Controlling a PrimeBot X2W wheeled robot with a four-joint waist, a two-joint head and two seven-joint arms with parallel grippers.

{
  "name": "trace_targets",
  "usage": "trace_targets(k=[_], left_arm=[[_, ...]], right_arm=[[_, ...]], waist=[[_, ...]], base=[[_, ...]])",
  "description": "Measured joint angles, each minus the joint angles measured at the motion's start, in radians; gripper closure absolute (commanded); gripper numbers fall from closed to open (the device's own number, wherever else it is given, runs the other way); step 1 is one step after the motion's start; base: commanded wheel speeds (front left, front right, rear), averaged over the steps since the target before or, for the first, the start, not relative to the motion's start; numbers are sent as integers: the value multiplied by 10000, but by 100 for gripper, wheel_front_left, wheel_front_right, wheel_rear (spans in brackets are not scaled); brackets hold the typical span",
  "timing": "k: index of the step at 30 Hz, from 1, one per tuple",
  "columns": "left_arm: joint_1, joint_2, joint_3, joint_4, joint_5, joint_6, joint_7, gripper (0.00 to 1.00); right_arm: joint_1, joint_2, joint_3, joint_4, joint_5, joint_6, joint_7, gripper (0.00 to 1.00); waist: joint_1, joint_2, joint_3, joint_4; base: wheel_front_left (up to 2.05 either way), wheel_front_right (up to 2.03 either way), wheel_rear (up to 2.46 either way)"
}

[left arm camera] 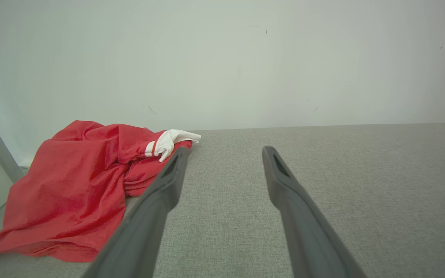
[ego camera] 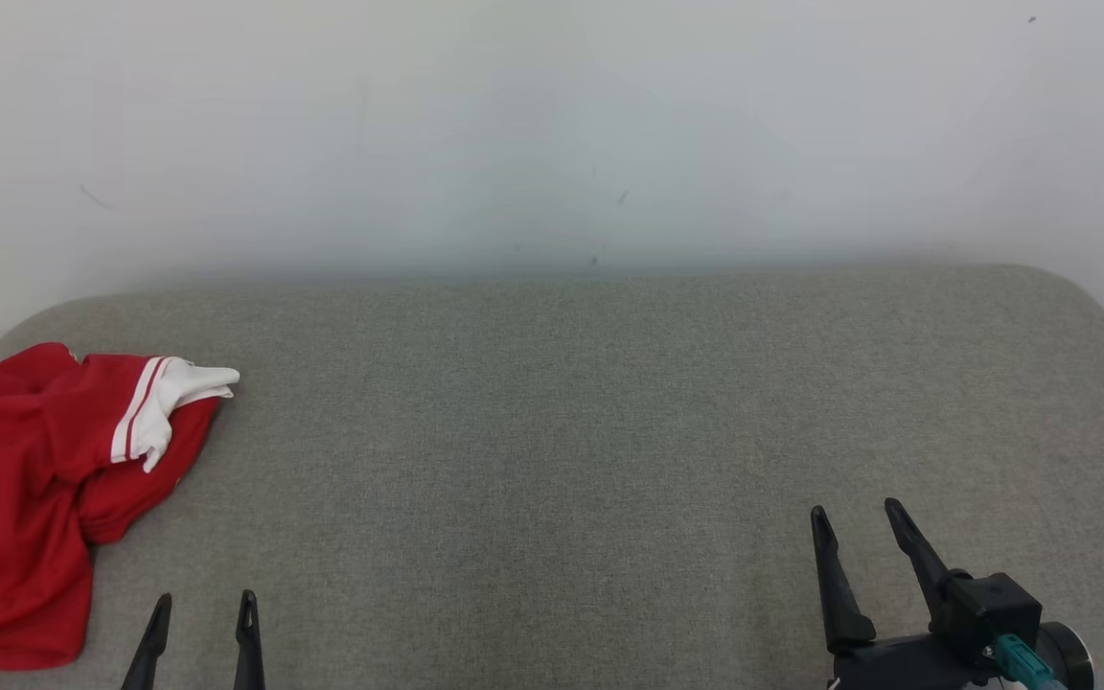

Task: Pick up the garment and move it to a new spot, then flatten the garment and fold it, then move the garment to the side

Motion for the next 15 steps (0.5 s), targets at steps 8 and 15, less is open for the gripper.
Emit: trace_targets(k=[8,15], left_arm=[[89,19,-10,-46,-50,46,2,0],[106,33,-48,-81,-109,86,4,0]], right_arm=[[20,-2,-46,-21,54,0,4,0],[36,-4,-56,-46,180,0,27,0]], waist=[[0,0,5,-26],[0,0,3,-30]], base=[[0,0,0],[0,0,0]])
